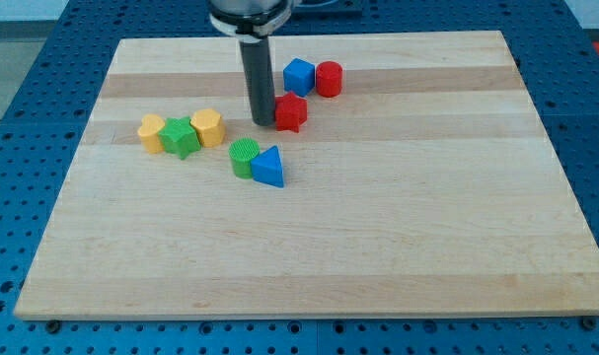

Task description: Slide the red star to the bottom of the blue cube

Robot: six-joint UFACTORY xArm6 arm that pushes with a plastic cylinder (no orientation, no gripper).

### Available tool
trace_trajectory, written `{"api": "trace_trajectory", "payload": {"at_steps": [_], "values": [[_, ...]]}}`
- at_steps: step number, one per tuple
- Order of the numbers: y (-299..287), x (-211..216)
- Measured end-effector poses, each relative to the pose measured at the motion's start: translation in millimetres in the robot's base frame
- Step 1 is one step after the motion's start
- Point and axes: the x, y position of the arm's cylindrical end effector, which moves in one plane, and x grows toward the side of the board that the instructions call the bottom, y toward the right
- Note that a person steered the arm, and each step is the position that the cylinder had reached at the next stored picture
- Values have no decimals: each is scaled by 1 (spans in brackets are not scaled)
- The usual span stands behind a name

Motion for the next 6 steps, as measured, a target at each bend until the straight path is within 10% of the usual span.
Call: {"api": "trace_trajectory", "payload": {"at_steps": [6], "values": [[40, 4]]}}
